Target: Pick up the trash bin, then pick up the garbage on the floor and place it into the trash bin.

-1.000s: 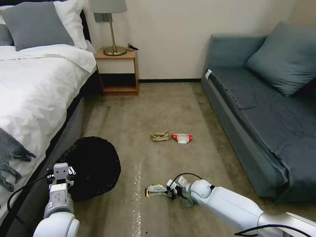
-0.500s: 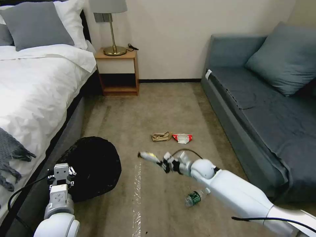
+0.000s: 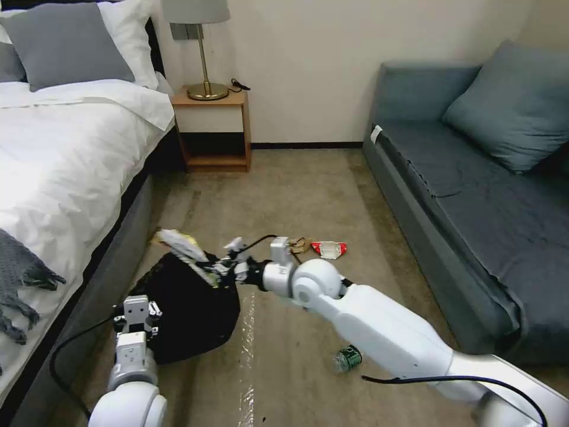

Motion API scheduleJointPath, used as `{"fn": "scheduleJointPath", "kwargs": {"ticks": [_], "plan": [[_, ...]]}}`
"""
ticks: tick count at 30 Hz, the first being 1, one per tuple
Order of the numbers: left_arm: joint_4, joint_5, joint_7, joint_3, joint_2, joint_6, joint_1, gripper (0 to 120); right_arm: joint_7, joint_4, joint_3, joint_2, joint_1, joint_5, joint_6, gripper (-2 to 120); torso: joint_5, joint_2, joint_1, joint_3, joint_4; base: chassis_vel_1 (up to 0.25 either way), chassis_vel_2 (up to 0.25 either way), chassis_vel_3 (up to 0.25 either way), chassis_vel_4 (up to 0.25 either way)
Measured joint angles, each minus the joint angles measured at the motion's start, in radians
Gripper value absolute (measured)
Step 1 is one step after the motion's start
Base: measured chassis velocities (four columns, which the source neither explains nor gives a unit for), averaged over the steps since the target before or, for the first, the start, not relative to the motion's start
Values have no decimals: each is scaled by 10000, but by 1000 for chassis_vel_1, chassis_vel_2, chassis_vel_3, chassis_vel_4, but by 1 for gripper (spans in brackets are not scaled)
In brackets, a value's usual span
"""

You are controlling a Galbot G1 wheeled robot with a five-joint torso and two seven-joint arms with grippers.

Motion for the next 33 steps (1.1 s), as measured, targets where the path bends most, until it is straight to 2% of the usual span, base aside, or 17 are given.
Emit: {"fn": "scheduleJointPath", "kwargs": {"ticks": [4, 13, 15, 16, 19, 22, 23, 26, 29, 33], "plan": [[9, -36, -108, 47, -44, 73, -184, 3, -48, -196, -208, -25, -323, -162, 186, 0, 2, 0, 0, 0, -1, 0, 0, 0, 0], [-88, -181, -144, -75, 19, 128, -209, 3, -152, -1127, -313, -243, -550, -791, 625, 0, 3, 0, 1, 1, -2, 0, 0, 0, 0], [-88, -193, -145, -72, 7, 129, -211, 3, -152, -1342, -282, -216, -565, -963, 687, 8, 3, 0, 0, 0, -1, 0, 0, 0, 0], [-88, -193, -145, -72, 7, 129, -211, 3, -152, -1342, -282, -216, -565, -963, 687, 8, 3, 0, 0, 0, -1, 0, 0, 0, 0], [-81, -214, -151, -44, -27, 129, -223, 3, -132, -1508, -254, -169, -610, -1118, 740, 25, 3, 0, 0, 1, -1, 0, 0, 0, 0], [-60, -222, -154, -42, -33, 129, -235, 3, -119, -1505, -258, -179, -637, -1172, 744, 31, 3, 0, 0, 0, -1, 0, 0, 0, 0], [-27, -229, -164, -47, -34, 123, -246, 3, -109, -1460, -267, -212, -674, -1259, 744, 39, 3, 1, 0, 0, -1, 0, 0, 0, 0], [-4, -232, -171, -55, -37, 114, -252, 3, -105, -1406, -275, -244, -705, -1314, 744, 45, 3, 1, 0, 0, -1, 0, 0, 0, 0], [96, -221, -222, -78, -75, 18, -245, 3, 113, -897, -352, -587, -866, -1300, 638, 61, 3, 1, 0, 0, 0, 0, 0, 0, 0], [181, -146, -281, -59, -101, -13, -273, 3, 370, -365, -396, -1124, -934, -1153, 528, 70, 3, 1, 0, 0, -2, 0, 0, 0, 0]]}}
